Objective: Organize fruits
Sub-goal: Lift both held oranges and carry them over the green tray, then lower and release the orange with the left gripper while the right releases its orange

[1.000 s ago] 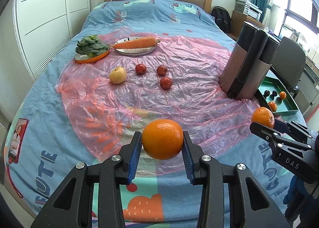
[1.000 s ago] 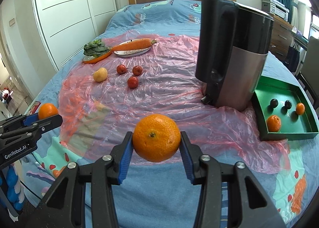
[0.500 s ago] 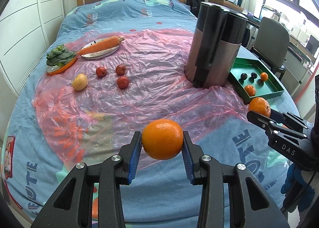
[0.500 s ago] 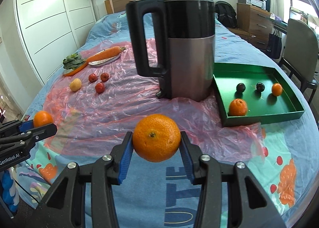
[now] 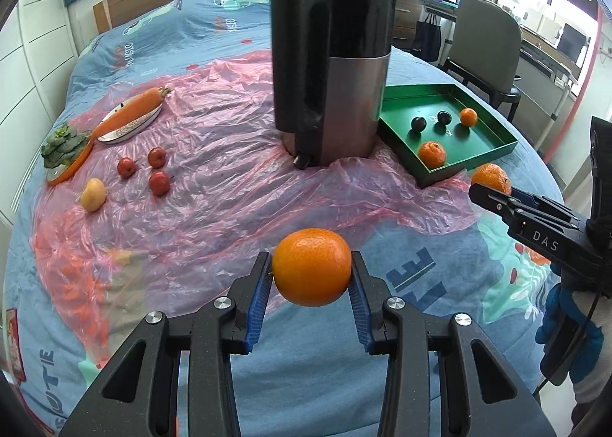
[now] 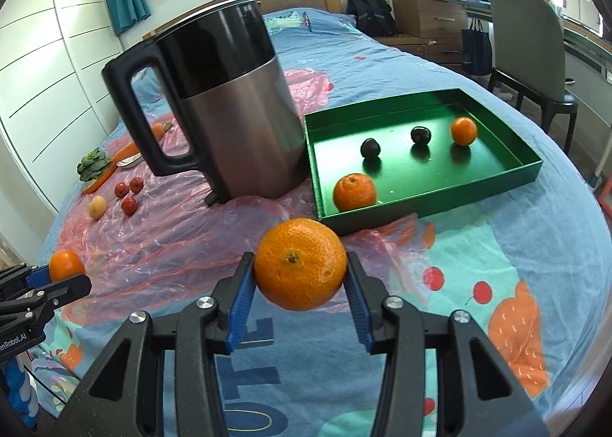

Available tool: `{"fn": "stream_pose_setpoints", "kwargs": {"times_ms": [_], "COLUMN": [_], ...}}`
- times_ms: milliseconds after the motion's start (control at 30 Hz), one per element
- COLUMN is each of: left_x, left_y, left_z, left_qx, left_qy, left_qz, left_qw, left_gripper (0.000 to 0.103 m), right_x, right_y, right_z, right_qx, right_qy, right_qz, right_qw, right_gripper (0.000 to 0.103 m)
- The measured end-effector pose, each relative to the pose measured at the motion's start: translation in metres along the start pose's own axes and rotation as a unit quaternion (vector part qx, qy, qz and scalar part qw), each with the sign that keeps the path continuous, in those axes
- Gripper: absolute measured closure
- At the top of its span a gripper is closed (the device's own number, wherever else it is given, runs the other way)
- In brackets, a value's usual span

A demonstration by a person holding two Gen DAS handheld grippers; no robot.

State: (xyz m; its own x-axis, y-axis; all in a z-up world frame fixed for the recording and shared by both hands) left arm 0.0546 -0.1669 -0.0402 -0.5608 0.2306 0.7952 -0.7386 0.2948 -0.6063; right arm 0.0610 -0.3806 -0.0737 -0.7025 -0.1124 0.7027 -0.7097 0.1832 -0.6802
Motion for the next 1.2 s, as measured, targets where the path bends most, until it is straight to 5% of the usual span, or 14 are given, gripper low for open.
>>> {"fn": "stream_pose_setpoints", "kwargs": {"times_ms": [633, 933, 1200], "left_x": [-0.074, -0.154, -0.213], "left_y": [-0.120, -0.186, -0.213], "left_z": [0.135, 0.166, 0.176], "left_qx": [-0.097, -0.096, -0.078], "left_qy": [0.075, 0.070, 0.058], "left_qz": [0.007, -0.004, -0.026], "left_qw": [0.9925, 0.9929, 0.9949], "left_gripper": [0.069, 0.069, 0.069], "right_x": [-0.045, -0.090, -0.114], "right_y": [-0.078, -0.102, -0.098], "right_z": [0.126, 0.158, 0.174], "right_qx": [-0.042, -0.016, -0.004], "right_qy": [0.053, 0.066, 0.074], "right_qz": [0.035, 0.022, 0.008], "right_qw": [0.997, 0.997, 0.997], "right_gripper": [0.045, 0.045, 0.045]}}
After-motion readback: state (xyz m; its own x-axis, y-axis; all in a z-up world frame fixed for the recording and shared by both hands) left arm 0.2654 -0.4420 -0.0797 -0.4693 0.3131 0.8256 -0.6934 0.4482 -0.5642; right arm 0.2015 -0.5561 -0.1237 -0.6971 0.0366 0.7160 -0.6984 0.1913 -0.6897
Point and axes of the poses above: each gripper's, at about its wrist camera, not at the fingertips, and x roughly against the way its jaws point, z to its right, y to its underside, the point moved 2 cm from there along -x, roughly the way its jaws point
